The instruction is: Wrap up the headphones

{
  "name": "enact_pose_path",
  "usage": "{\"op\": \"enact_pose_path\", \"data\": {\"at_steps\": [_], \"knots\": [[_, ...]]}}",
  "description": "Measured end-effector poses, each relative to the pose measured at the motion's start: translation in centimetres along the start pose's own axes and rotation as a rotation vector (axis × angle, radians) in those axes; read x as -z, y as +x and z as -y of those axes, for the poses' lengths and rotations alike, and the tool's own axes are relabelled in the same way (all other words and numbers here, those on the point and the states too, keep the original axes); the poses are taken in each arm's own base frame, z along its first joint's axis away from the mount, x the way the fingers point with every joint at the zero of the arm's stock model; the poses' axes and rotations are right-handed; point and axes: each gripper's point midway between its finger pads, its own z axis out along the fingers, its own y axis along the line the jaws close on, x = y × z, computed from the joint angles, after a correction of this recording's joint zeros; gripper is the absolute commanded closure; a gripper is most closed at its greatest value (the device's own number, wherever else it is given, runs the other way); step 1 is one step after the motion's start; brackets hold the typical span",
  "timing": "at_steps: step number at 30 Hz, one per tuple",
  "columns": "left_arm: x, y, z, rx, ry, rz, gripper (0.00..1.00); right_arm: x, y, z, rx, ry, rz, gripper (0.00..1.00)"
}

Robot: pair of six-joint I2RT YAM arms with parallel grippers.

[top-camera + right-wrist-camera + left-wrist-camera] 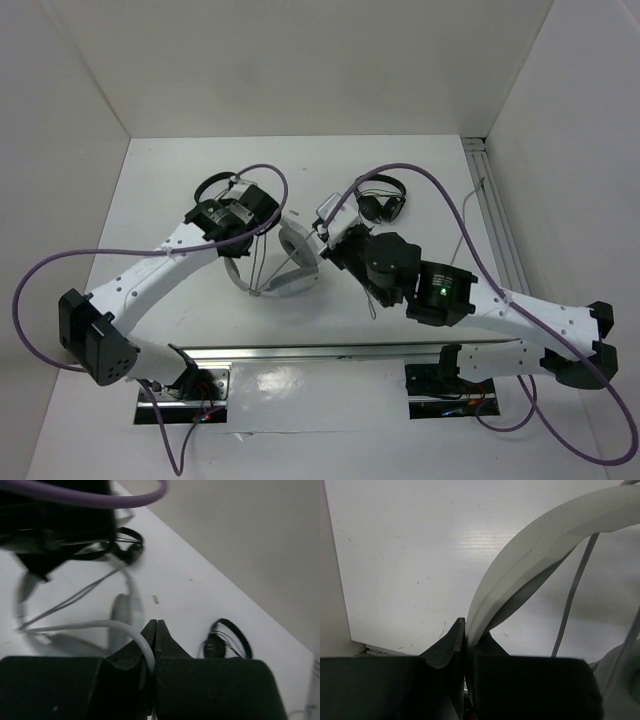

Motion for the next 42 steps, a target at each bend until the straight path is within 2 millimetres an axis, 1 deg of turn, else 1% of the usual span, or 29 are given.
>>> {"op": "enact_pose_path", "data": {"at_steps": [2,4,5,7,9,11,13,16,17,19,22,25,28,30,33,35,37,39,41,42], "knots": [[0.7,1.5,0.4,-0.057,0.040,-0.012,1.00,-1.3,1.0,2.1,0.055,0.088,-0.037,0.99],[1.7,2.2,0.6,-0.080,0.075,0.007,1.00,-3.0,2.6,4.9,0.090,0.176,-0.099,1.00],[2.3,2.5,0.7,-0.085,0.093,0.021,1.00,-3.8,3.1,6.0,0.096,0.201,-0.122,1.00],[4.0,2.5,1.1,-0.083,0.156,0.068,1.00,-5.5,4.9,9.0,0.095,0.263,-0.179,1.00],[6.1,2.1,2.1,-0.068,0.257,0.132,1.00,-6.5,6.5,10.8,0.094,0.280,-0.219,1.00],[8.2,2.0,2.8,-0.061,0.357,0.183,1.00,-7.1,7.2,11.4,0.088,0.264,-0.232,1.00],[10.0,2.1,3.5,-0.062,0.448,0.213,1.00,-7.9,6.8,11.4,0.072,0.221,-0.214,1.00],[11.5,2.0,4.3,-0.065,0.528,0.236,1.00,-9.1,6.0,11.4,0.029,0.148,-0.179,1.00],[11.8,1.7,4.4,-0.063,0.541,0.245,1.00,-9.4,5.9,11.6,0.012,0.129,-0.172,1.00],[12.2,1.1,4.6,-0.052,0.555,0.260,1.00,-9.8,6.5,12.0,-0.022,0.101,-0.173,1.00],[13.2,0.4,4.1,-0.042,0.563,0.275,1.00,-10.2,6.9,11.6,-0.065,0.048,-0.163,1.00],[14.8,-0.4,2.9,-0.035,0.576,0.293,1.00,-10.7,7.1,10.1,-0.118,-0.041,-0.125,0.99],[16.6,-1.5,2.0,-0.033,0.607,0.323,1.00,-11.2,7.5,8.4,-0.169,-0.135,-0.095,1.00],[17.2,-1.7,1.6,-0.044,0.606,0.318,1.00,-11.9,7.2,7.3,-0.198,-0.188,-0.063,1.00],[17.5,-2.0,1.9,-0.074,0.607,0.300,1.00,-13.1,7.1,6.2,-0.232,-0.240,-0.031,1.00],[17.6,-1.9,2.3,-0.090,0.620,0.292,1.00,-13.9,7.9,5.3,-0.257,-0.278,-0.039,1.00],[17.7,-2.0,2.2,-0.084,0.616,0.288,1.00,-14.5,8.6,3.9,-0.279,-0.339,-0.044,1.00],[17.9,-2.3,1.7,-0.072,0.606,0.301,1.00,-14.6,9.1,2.6,-0.305,-0.399,-0.032,1.00],[18.1,-2.6,1.3,-0.065,0.602,0.310,1.00,-14.3,9.5,1.4,-0.334,-0.451,-0.005,1.00],[18.2,-2.6,1.2,-0.062,0.601,0.311,1.00,-14.1,9.5,1.0,-0.345,-0.468,0.010,0.98]]}}
